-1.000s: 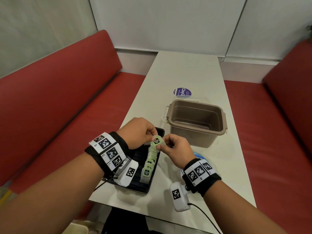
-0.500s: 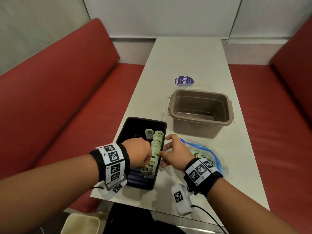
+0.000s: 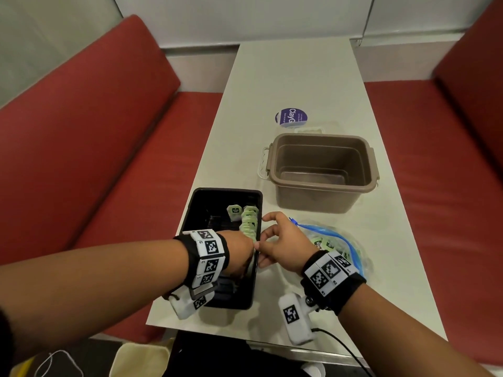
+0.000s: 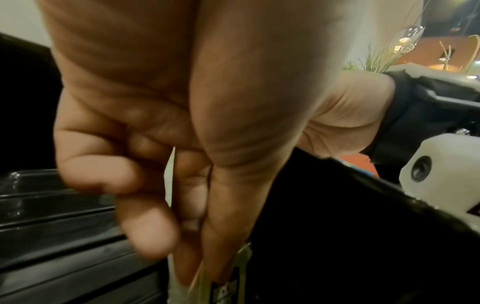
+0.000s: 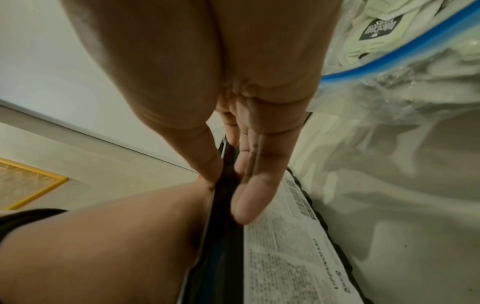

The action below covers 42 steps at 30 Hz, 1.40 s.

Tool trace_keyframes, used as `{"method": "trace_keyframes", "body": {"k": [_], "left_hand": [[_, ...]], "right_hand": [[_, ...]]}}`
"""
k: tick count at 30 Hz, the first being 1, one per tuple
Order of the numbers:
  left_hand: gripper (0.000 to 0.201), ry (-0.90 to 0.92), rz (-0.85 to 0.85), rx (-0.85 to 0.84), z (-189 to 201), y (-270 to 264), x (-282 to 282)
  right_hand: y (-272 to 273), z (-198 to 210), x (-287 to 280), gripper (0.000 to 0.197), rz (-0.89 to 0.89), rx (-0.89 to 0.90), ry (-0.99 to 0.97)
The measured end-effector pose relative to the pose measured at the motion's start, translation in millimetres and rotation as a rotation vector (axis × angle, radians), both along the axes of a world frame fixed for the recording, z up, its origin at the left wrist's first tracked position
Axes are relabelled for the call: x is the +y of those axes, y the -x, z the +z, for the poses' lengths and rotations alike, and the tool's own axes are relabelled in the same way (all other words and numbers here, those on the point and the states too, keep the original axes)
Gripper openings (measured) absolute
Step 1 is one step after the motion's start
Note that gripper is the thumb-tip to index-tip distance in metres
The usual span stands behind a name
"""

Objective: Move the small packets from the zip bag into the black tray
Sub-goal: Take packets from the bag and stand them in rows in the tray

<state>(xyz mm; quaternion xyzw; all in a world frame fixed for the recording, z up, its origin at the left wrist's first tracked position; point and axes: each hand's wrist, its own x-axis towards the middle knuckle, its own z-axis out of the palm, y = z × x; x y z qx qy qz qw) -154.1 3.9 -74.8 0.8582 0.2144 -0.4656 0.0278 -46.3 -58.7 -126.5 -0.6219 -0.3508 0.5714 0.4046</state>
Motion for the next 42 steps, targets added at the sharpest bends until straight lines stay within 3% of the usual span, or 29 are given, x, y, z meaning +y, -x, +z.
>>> {"method": "trace_keyframes", "body": {"k": [7, 12, 17, 22, 27, 32, 36, 42], "left_hand": [[0.027, 0.036, 0.103, -0.077, 7, 13, 20], [0.016, -0.036, 0.241, -0.346, 42, 4, 35], [0.012, 0.035, 0.242, -0.628, 56, -37, 4], [0.017, 0.130, 0.188, -0.652, 20, -84, -39], [0.022, 0.098, 0.166, -0.556, -24, -112, -68], [0.017, 0.032, 0.201, -0.501, -53, -120, -88], [0.010, -0.005, 0.233, -0.477, -61, -122, -98], [0.018, 0.010, 0.225, -0.523, -49, -118, -101]], "right_hand": [[-13, 10, -7, 0.041, -0.013, -0.080, -0.027], [-49, 29, -28, 0.025, -0.082, -0.189, -0.094], [-94, 34, -61, 0.015, -0.116, -0.672, -0.107], [-111, 23, -96, 0.008, 0.069, -0.932, 0.089], [-109, 3, -116, 0.022, 0.098, -0.977, 0.231], [-107, -13, -130, 0.047, 0.029, -0.894, 0.252], [-108, -21, -137, 0.052, -0.013, -0.844, 0.199], [-110, -22, -141, 0.052, -0.007, -0.849, 0.172]]}}
